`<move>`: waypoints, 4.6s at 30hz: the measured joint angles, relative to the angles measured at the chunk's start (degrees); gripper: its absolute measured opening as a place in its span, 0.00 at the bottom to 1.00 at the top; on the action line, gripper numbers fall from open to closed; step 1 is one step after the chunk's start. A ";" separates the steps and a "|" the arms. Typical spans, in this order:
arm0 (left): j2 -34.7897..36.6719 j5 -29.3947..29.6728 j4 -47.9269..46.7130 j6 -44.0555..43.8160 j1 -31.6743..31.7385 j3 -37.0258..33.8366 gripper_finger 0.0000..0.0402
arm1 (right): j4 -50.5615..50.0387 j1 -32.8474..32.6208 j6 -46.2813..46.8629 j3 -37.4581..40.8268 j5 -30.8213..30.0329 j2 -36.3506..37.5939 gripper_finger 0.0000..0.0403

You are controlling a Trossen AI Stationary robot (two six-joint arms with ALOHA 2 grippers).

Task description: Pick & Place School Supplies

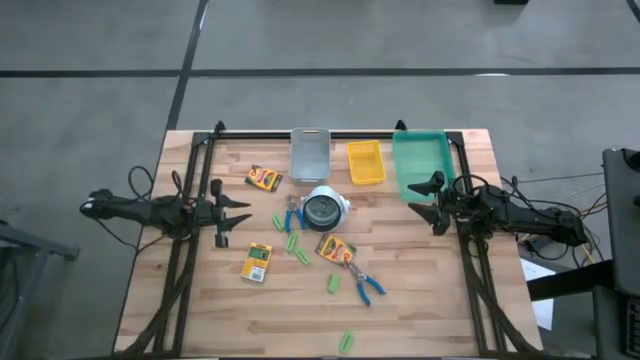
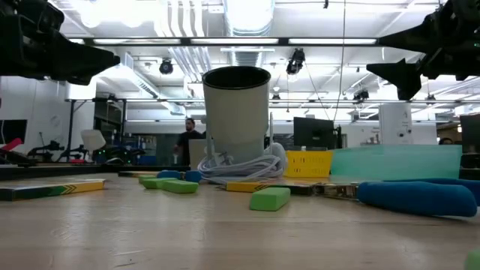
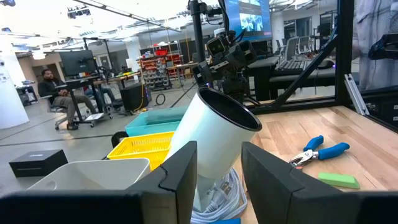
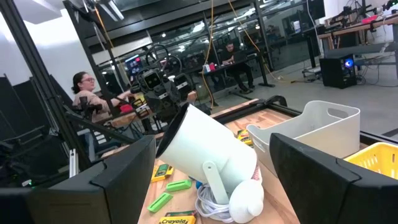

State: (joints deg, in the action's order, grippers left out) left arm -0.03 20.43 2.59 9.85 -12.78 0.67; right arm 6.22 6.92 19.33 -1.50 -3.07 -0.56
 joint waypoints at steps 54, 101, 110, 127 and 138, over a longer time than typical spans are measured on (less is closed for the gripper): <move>0.00 0.00 0.01 0.02 -0.01 0.00 0.33 | 0.00 0.00 0.00 0.02 -0.01 -0.02 0.77; 0.00 0.00 0.00 0.02 -0.02 0.00 0.33 | 2.23 0.00 -9.29 -0.01 -0.37 -0.04 0.77; 0.00 0.00 0.01 0.02 0.00 0.00 0.33 | -1.44 -0.02 -15.37 -8.76 7.06 -1.91 0.77; 0.00 0.00 0.00 0.02 0.00 0.00 0.33 | -9.05 -7.00 -10.63 -23.28 12.24 -27.59 0.77; 0.00 0.00 0.00 0.01 0.00 0.00 0.33 | -8.41 -19.71 4.17 -24.85 4.96 -35.94 0.77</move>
State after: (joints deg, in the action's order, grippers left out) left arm -0.03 20.43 2.59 9.86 -12.78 0.67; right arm -2.19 -12.79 23.51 -26.35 1.89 -36.50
